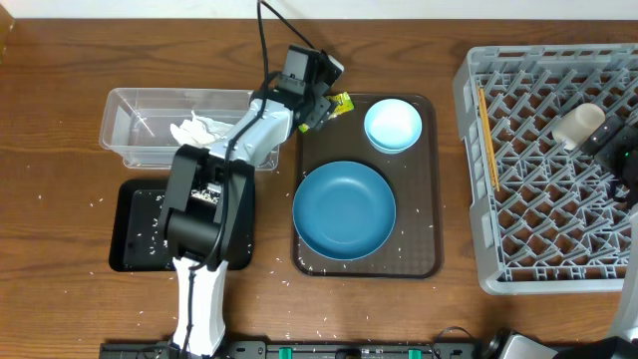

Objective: Sort waste into correct bins and load items into the dishwasher rack
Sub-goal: 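Move the left gripper back to the yellow-green snack wrapper, then grasp the yellow-green wrapper with the left gripper and lift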

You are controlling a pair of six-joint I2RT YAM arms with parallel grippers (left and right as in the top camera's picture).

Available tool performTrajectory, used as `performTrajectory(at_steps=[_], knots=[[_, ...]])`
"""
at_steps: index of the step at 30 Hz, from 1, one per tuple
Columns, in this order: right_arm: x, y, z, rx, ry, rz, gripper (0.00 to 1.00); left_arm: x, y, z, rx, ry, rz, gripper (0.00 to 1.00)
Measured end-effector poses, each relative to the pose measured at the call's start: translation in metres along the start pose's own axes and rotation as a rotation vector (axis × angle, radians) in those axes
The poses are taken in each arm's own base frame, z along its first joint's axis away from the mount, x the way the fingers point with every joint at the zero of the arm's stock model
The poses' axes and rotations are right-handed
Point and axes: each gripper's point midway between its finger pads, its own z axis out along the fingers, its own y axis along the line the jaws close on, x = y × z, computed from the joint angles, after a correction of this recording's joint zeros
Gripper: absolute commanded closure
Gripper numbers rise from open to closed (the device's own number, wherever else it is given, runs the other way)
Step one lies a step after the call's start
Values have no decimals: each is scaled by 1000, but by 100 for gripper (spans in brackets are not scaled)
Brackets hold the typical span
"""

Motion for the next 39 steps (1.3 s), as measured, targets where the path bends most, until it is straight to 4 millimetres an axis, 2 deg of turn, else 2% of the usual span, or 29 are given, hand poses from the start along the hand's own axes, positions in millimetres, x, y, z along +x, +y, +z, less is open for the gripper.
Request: performTrajectory(at_steps=[6,13,18,25,26,27,32,36,39], knots=[[0,0,0,0,0,0,1,15,-16,12,29,50,26,21],[0,0,0,0,0,0,1,12,-43,11,65,62,65,27],[0,0,0,0,0,0,1,12,-59,10,86,76,85,43],[0,0,0,0,0,0,1,13,-67,8,97,86,98,81],[0,0,0,0,0,0,1,13,-67,8,97,88,99,81],[0,0,0,0,0,0,1,13,-67,8,96,90,103,87],[0,0,0,0,0,0,1,12,-66,6,93,88,78,94],[0,0,0,0,0,0,1,-5,-59,-13,78,43,42,94],[0,0,0,0,0,0,1,-36,-46,-49,51,-43,-5,94]])
